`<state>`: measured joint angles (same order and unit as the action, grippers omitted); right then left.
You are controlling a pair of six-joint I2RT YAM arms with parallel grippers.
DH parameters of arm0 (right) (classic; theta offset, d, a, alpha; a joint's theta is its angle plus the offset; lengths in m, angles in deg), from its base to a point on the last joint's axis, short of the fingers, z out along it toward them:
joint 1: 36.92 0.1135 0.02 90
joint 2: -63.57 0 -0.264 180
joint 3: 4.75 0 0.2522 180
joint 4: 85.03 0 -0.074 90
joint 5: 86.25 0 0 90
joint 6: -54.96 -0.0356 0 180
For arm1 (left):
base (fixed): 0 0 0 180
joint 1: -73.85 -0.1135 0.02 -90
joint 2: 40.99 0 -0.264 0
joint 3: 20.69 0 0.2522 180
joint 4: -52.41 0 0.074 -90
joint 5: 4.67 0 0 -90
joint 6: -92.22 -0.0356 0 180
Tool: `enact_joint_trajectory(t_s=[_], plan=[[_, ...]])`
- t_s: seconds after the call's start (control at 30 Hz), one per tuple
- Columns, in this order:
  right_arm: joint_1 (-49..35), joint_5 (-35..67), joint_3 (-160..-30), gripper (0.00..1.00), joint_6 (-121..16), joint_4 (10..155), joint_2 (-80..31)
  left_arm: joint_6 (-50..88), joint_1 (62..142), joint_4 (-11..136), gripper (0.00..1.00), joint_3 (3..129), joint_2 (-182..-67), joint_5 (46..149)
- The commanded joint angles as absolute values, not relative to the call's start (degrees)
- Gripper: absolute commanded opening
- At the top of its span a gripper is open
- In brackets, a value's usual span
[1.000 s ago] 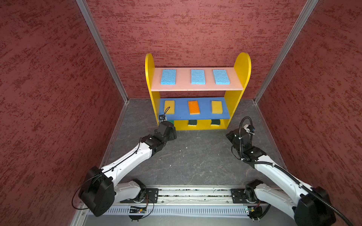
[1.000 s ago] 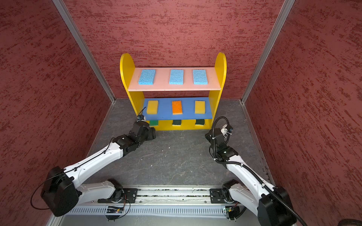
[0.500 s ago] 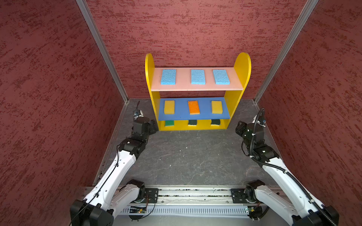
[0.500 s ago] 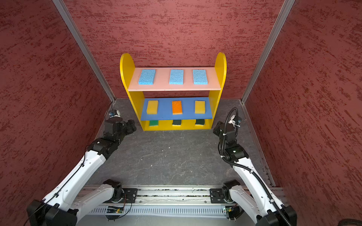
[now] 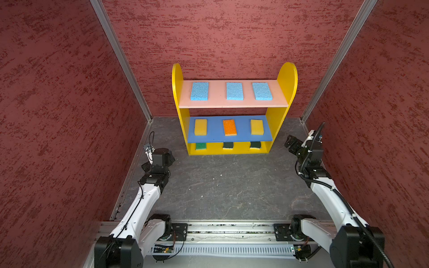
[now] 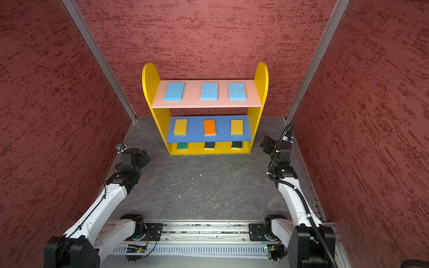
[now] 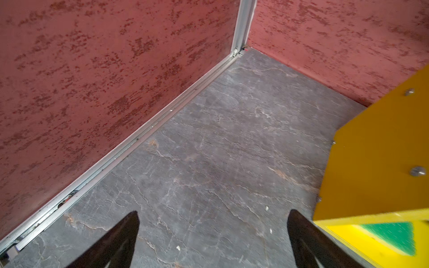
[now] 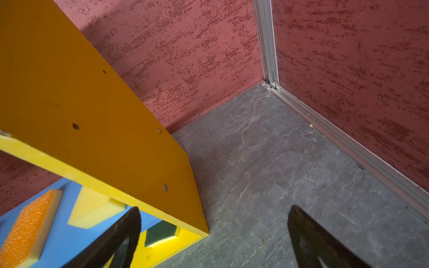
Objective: Arrange cleaning sponges on a shelf
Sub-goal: Reset both arms
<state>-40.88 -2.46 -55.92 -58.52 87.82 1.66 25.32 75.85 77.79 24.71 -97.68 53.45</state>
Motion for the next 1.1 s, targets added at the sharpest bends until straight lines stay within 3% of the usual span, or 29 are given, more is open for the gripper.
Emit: enact_joint_trajectory(t_s=[0.0, 0.13, 0.47, 0.67, 1.07], plan=[[-43.5, -2.0, -53.1, 0.99, -55.9, 96.8, 0.7, 24.2, 74.9, 64.8, 1.00, 19.3, -99.1, 50.2], [-46.5, -3.0, -50.0, 0.99, -54.6, 101.1, -0.5, 19.6, 74.8, 51.9, 0.99, 13.1, -101.0, 50.3], [-46.7, -11.0, -44.0, 0.99, -49.7, 111.6, -3.9, 15.7, 74.8, 44.2, 1.00, 13.8, -107.4, 53.5], [-46.7, -11.9, -38.5, 0.99, -50.6, 122.7, -7.8, 13.5, 74.9, 41.9, 0.99, 15.3, -111.4, 55.0], [-46.6, -9.8, -38.0, 0.99, -50.4, 128.9, -14.7, 10.6, 74.7, 34.1, 0.99, 18.7, -119.4, 60.0]])
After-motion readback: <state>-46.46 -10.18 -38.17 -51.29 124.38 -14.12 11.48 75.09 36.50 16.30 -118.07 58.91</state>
